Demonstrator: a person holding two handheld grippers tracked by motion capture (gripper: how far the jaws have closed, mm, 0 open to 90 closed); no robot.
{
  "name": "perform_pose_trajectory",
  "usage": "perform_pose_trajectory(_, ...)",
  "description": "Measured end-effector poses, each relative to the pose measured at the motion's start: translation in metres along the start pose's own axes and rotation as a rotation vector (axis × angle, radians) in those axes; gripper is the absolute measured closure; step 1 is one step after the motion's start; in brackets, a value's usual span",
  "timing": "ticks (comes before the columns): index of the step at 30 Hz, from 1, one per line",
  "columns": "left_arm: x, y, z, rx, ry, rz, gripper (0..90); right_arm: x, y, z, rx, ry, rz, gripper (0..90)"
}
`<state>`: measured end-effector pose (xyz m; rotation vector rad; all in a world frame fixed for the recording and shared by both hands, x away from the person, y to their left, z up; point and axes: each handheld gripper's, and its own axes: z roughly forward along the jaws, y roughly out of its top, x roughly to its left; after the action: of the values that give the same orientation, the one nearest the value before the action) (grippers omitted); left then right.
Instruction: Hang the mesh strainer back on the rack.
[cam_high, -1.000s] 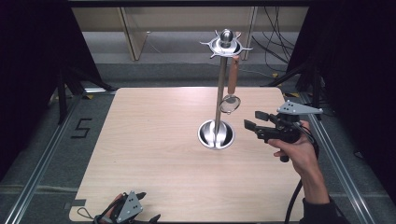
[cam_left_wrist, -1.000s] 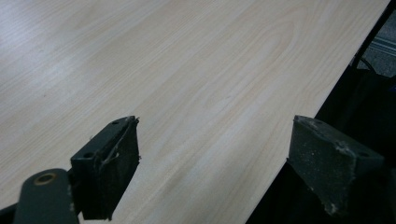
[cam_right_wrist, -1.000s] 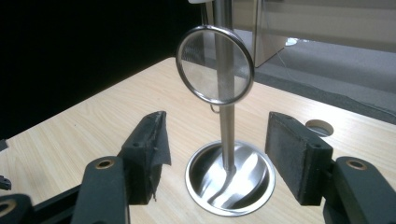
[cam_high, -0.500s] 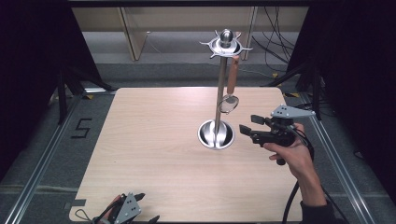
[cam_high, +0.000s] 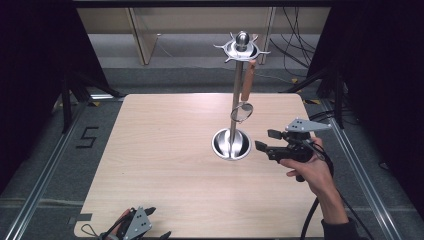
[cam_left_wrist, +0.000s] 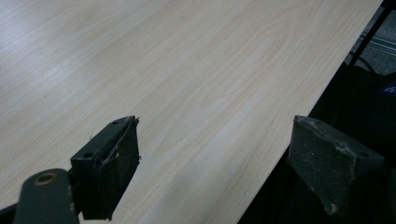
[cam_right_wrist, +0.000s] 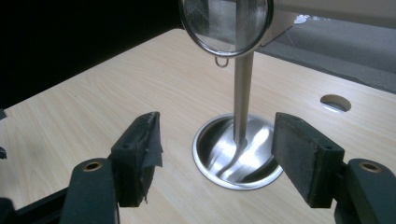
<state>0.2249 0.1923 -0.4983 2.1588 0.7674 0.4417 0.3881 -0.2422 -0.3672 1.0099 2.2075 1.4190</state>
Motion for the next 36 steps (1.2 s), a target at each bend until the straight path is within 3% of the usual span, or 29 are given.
perform_pose_trajectory(1,0.0,0.0,0.0,0.0,0.0,0.0,15.7,0.002,-0.001,0.0,0.025,-0.001,0.023,33.5)
perform_pose_trajectory(3,0.0,0.0,0.0,0.001,0.001,0.003,15.7,0.0,-0.002,0.001,0.015,-0.01,-0.003,33.4)
perform_pose_trajectory(4,0.0,0.0,0.0,-0.001,0.0,-0.001,15.7,0.003,-0.004,0.003,0.012,0.0,0.03,33.2)
perform_pose_trajectory(6,0.0,0.0,0.0,0.0,0.0,0.001,15.7,0.003,-0.005,0.002,0.033,-0.001,0.023,33.1)
perform_pose_trajectory(7,0.001,0.0,0.0,0.006,0.004,0.008,15.7,0.002,-0.006,0.004,0.018,0.0,0.017,33.0)
perform_pose_trajectory(8,0.001,0.0,-0.001,0.008,0.003,0.01,15.7,0.004,-0.007,0.003,0.037,0.0,0.033,32.9)
perform_pose_trajectory(12,0.0,0.0,0.0,0.0,0.0,0.002,15.7,0.007,-0.012,0.007,0.045,0.003,0.02,32.8)
perform_pose_trajectory(13,0.0,0.0,-0.001,-0.001,-0.002,0.0,15.7,0.006,-0.013,0.008,0.054,0.007,-0.003,32.8)
perform_pose_trajectory(14,0.0,0.0,-0.001,0.0,-0.002,0.0,15.7,0.009,-0.015,0.009,0.068,0.019,0.027,32.7)
perform_pose_trajectory(17,0.0,0.0,0.0,-0.002,-0.001,0.0,15.7,0.009,-0.018,0.012,0.086,0.022,0.005,32.6)
perform_pose_trajectory(18,0.001,0.0,-0.001,0.007,0.003,0.011,15.7,0.012,-0.019,0.014,0.074,0.017,0.018,32.6)
perform_pose_trajectory(19,0.0,0.0,0.0,-0.001,0.003,0.001,15.7,0.012,-0.02,0.013,0.098,0.025,0.012,32.5)
perform_pose_trajectory(23,0.001,0.0,0.0,0.007,0.004,0.01,15.7,0.014,-0.023,0.016,0.084,0.023,0.009,32.1)
perform_pose_trajectory(27,-0.001,0.0,0.001,-0.003,0.002,-0.001,15.7,0.015,-0.027,0.016,0.112,0.029,-0.008,31.3)
perform_pose_trajectory(29,-0.001,0.0,0.0,-0.002,0.002,0.0,15.7,0.017,-0.029,0.018,0.113,0.045,0.021,30.1)
perform_pose_trajectory(30,-0.001,0.0,0.0,-0.003,0.002,0.0,15.7,0.015,-0.03,0.019,0.101,0.047,-0.001,29.3)
perform_pose_trajectory(31,-0.001,0.0,0.0,-0.003,0.003,-0.001,15.7,0.017,-0.031,0.02,0.1,0.06,0.031,27.9)
perform_pose_trajectory(36,-0.002,0.0,0.001,-0.013,-0.002,-0.014,15.7,0.018,-0.036,0.023,0.093,0.051,0.034,21.9)
